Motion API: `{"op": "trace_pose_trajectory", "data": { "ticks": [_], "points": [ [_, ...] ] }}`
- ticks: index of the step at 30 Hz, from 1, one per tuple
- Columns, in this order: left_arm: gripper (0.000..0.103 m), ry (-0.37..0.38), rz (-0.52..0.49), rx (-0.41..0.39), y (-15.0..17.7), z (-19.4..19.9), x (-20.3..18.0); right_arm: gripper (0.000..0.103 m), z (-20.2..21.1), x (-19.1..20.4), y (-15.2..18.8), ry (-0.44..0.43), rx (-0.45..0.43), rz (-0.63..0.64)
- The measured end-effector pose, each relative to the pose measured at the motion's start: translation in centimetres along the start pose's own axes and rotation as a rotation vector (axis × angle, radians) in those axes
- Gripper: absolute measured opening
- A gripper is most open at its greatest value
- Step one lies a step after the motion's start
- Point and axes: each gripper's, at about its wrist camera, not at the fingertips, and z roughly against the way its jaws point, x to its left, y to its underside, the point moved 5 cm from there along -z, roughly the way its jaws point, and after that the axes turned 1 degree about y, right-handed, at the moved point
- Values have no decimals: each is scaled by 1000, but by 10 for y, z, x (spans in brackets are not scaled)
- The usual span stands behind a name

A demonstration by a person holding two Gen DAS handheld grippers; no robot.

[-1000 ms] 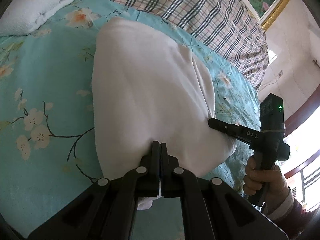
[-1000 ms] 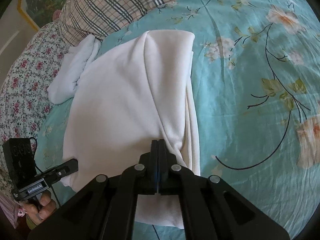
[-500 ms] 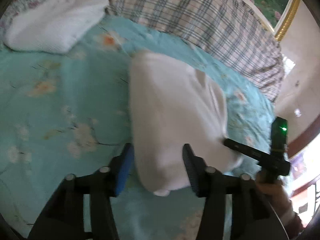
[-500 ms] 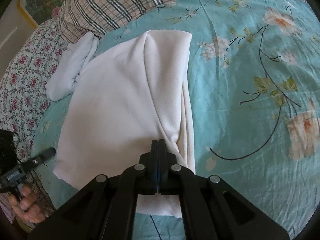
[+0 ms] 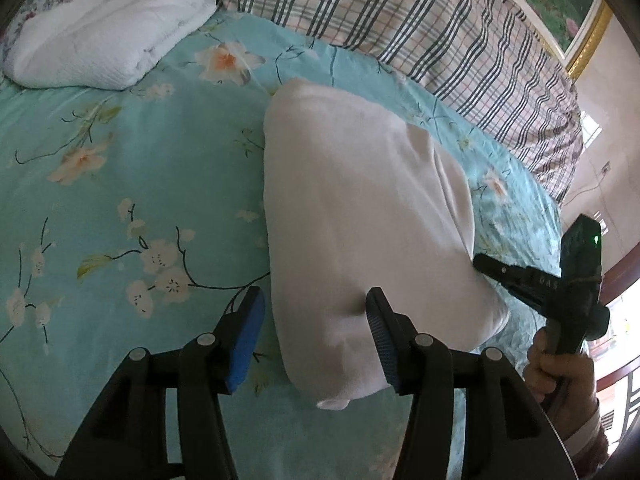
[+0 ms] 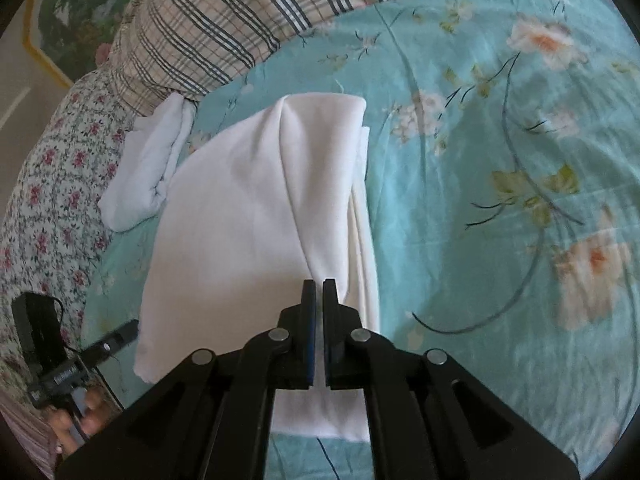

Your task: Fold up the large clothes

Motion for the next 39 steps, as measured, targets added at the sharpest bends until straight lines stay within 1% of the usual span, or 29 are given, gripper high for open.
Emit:
{"op": "trace_pose_trajectory", "data": {
  "ticks": [3, 5, 7, 8, 9, 14, 16, 18, 19, 21, 23, 25, 26, 27, 28, 30, 31, 32, 34, 35, 37, 38, 39],
  "points": [
    [54, 8, 11, 3, 0, -1, 1, 5, -5, 2, -2, 4, 0, -3],
    [54, 7, 12, 3, 1, -1, 1, 12, -4, 2, -2, 14, -9, -2],
    [54, 12, 13, 5, 1, -2, 0, 33, -3, 0, -2, 15, -16, -1],
    [54, 14, 14, 6, 1, -3, -1, 37, -2, -1, -3, 21, -24, 0],
    [55, 15, 13, 8, 1, -4, -1, 37, -2, -2, -4, 23, -28, 1],
    [58, 19, 23, 23, -1, -13, -5, 37, -19, 0, -9, 33, 5, 28],
    [58, 13, 25, 30, -3, -15, -6, 9, -26, 2, -11, 38, 15, 39],
    [58, 6, 10, 26, -5, -13, -10, 8, -12, 9, -15, 28, -50, 56],
    [58, 0, 1, 26, -4, -14, -10, 7, -1, 13, -16, 30, -88, 74],
    [60, -21, -24, 37, -1, -21, -13, 7, 8, 14, -13, 46, -112, 91],
    [61, -31, -41, 49, 2, -29, -16, 7, -2, 6, -9, 68, -65, 90],
    [61, -26, -33, 47, 2, -33, -15, 8, -20, -4, -2, 86, -5, 73],
    [61, -19, -21, 48, 1, -34, -14, 9, -21, -8, -1, 77, -9, 43],
    [61, -14, -16, 50, 1, -35, -14, 13, -18, -8, -1, 77, -21, 29],
    [61, -13, -16, 50, 1, -35, -13, 15, -11, -7, -2, 88, -40, 22],
    [61, -11, -19, 48, 1, -36, -13, 15, 10, 1, -3, 128, -106, 53],
    [62, -12, -20, 46, 2, -37, -13, 15, 23, 10, -3, 130, -144, 84],
    [63, -12, -18, 47, 2, -37, -12, 15, 30, 17, -1, 111, -159, 106],
    [63, -13, -16, 43, 3, -39, -12, 15, 30, 31, 5, 67, -133, 152],
    [64, -13, -15, 42, 3, -40, -12, 15, 23, 37, 13, 70, -88, 188],
    [66, -11, -14, 42, 3, -41, -11, 15, 4, 35, 23, 118, -25, 215],
    [67, -10, -12, 46, 2, -41, -11, 15, -10, 28, 29, 144, 19, 216],
    [67, -8, -10, 49, 1, -42, -11, 15, -18, 22, 31, 138, 27, 203]
  ]
}}
